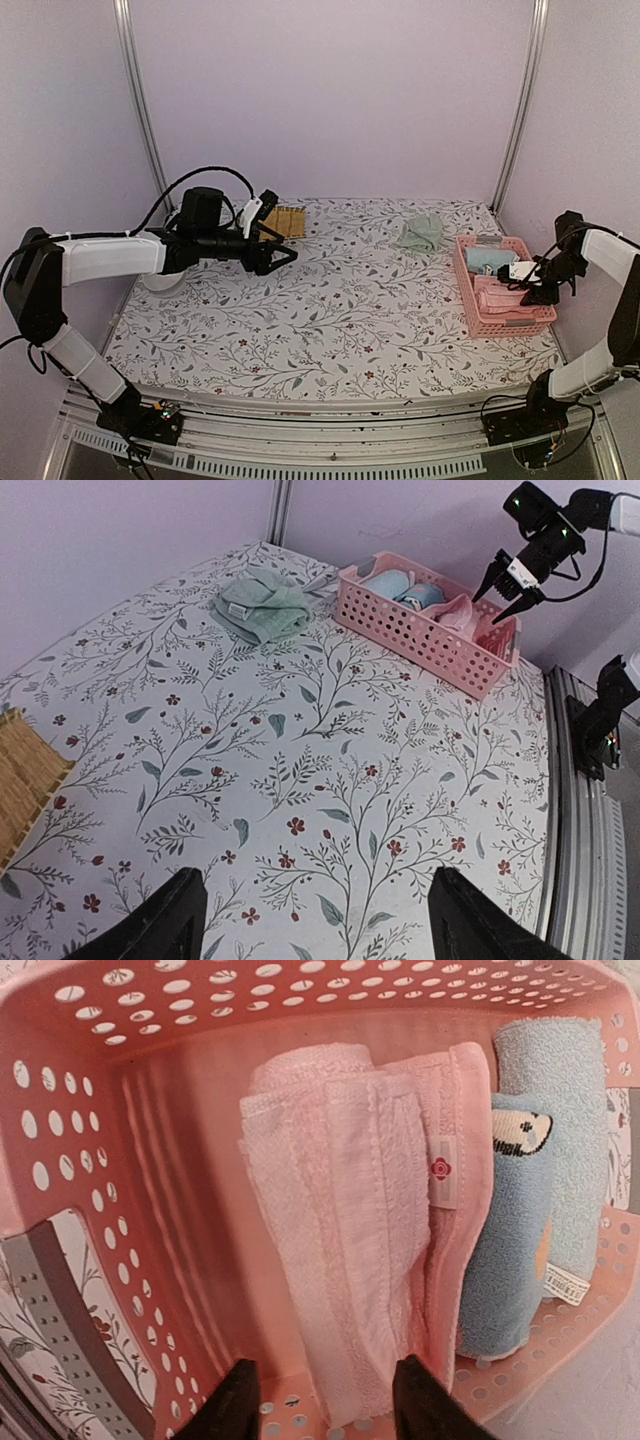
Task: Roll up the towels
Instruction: Adjust the towel in the storage box.
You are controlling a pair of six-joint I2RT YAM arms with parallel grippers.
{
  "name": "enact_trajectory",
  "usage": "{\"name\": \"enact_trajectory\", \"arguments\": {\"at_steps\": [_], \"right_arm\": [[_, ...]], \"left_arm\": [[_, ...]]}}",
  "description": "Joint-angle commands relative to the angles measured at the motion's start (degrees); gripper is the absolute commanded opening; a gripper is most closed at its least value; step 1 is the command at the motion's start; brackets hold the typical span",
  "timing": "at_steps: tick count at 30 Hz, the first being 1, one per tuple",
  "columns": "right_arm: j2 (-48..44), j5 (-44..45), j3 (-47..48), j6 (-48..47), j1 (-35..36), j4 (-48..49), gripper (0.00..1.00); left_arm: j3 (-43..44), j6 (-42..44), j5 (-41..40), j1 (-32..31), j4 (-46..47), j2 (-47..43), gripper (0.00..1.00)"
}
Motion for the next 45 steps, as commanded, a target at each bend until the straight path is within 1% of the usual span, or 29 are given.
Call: {"name": "enact_trajectory", "arguments": {"at_steps": [1,2,3,5,7,11,21,25,28,33,34,35,38,41,43,44,45], "right_arm": [[3.13,-1.64,2.97,1.31,-0.1,-7.56,0.27],[4.46,-2.11,3.86,1.75,-0.12,-8.77,0.19],[5.63,-2.7,4.87,2.17,-0.09,-9.85,0.13],[8.15,-3.46,6.53,3.13,-0.12,-11.74,0.07],[10.53,-3.04,7.53,4.18,-0.16,-12.17,0.05],[14.9,-1.19,8.04,6.76,-0.14,-9.98,0.04],[22.46,-1.97,13.25,15.87,-0.13,-1.56,0.05],[23.06,-2.67,13.7,16.42,-0.13,-2.12,0.05],[22.14,-2.89,12.55,15.33,-0.13,-3.93,0.08],[16.86,-2.85,12.07,13.46,-0.11,-10.38,0.18],[15.72,-2.99,12.98,13.53,-0.12,-11.92,0.23],[14.5,-3.24,13.64,13.88,-0.13,-13.36,0.26],[11.88,-6.06,19.39,16.34,0.12,-17.24,0.33],[11.1,-10.74,25.54,20.3,1.65,-18.53,0.41],[11.85,-13.26,29.08,26.27,3.85,-16.8,0.52],[12.75,-14.21,31.0,29.19,5.13,-15.33,0.61],[14.2,-15.13,32.9,33.98,6.46,-14.17,0.8]], "left_arm": [[1.25,-0.27,1.04,0.62,-0.17,-0.64,0.78],[1.29,-0.27,1.04,0.6,-0.21,-0.54,0.78],[1.26,-0.31,1.05,0.6,-0.17,-0.49,0.78],[1.28,-0.36,1.14,0.6,-0.3,-0.42,0.78],[1.25,-0.35,1.07,0.6,-0.3,-0.44,0.78],[1.31,-0.21,0.88,0.61,-0.34,-0.45,0.78],[1.33,-0.12,0.81,0.6,-0.52,-0.18,0.78],[1.33,-0.09,0.82,0.61,-0.52,-0.09,0.78],[1.49,-0.2,0.7,0.66,-0.67,-0.01,0.78],[2.13,-0.2,0.11,0.66,-2.14,0.26,0.79],[2.25,-0.3,-0.03,0.61,-2.25,0.26,0.79],[2.34,-0.58,-0.43,0.63,-2.39,0.24,0.79],[3.87,-0.68,-2.09,0.62,-4.81,0.35,0.8],[5.73,-0.33,-4.28,0.66,-7.93,-0.14,0.82],[6.8,-0.36,-6.35,0.65,-9.58,-1.09,0.87],[7.4,-0.57,-7.74,0.69,-10.5,-1.52,0.97],[8.16,-0.81,-9.32,0.66,-11.63,-1.9,0.98]]}}
